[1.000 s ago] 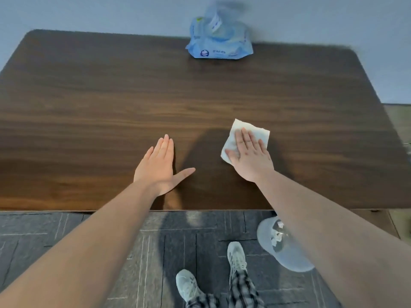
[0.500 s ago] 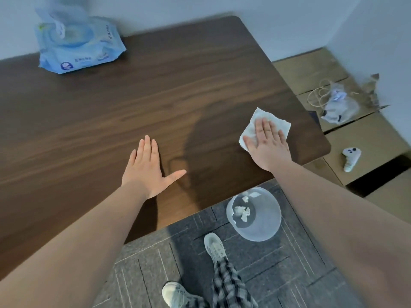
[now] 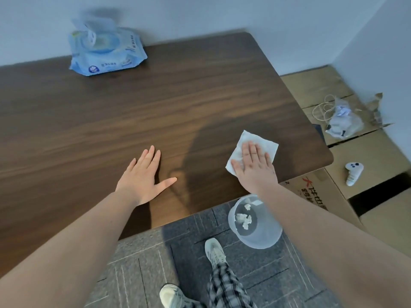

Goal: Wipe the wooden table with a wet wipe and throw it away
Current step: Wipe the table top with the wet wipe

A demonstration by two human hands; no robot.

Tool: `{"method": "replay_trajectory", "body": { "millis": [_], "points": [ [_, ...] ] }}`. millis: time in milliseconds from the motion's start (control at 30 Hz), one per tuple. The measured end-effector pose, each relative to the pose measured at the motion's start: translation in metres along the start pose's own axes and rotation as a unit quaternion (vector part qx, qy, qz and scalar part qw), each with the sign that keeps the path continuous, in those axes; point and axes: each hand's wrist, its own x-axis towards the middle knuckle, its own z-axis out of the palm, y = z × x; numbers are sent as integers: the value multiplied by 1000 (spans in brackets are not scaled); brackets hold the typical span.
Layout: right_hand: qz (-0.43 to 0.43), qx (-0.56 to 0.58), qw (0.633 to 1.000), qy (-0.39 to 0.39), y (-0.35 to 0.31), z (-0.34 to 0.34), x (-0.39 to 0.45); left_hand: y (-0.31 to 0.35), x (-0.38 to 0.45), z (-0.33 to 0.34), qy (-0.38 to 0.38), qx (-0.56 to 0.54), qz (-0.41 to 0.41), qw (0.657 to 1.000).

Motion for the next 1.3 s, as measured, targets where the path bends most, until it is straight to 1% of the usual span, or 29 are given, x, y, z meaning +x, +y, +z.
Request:
{"method": "replay_trajectory", "body": {
  "millis": [167,333,433,500,633,733,867,967,1100,1233,1300],
  "points": [
    [-115,-29,993,-25,-101,12,-13,-75,-51,3,24,-26,-91,995],
    [-236,-57,969,-40,-221,32,-36,-177,-129,18,38,-43,-227,972],
    [-300,-71,950,-47,-293,48,-53,-233,-183,27,23,-62,-310,948],
    [-339,-82,936,-52,-339,59,-66,-263,-215,35,-2,-61,-336,940],
    [-407,-103,905,-68,-424,81,-95,-318,-264,53,-19,-48,-367,929],
    [-450,-120,882,-76,-483,98,-116,-346,-287,60,-16,-59,-369,928],
    [-489,-126,860,-69,-548,118,-138,-354,-290,71,14,-81,-352,932],
    [-522,-116,843,-57,-587,133,-156,-357,-290,76,29,-108,-359,927],
    [-555,-117,822,-51,-609,140,-162,-359,-290,78,48,-121,-372,919],
    [-574,-137,806,-51,-600,137,-158,-358,-290,83,60,-135,-375,915],
    [-573,-139,805,-59,-592,134,-156,-357,-292,81,54,-132,-371,918]
  ]
}}
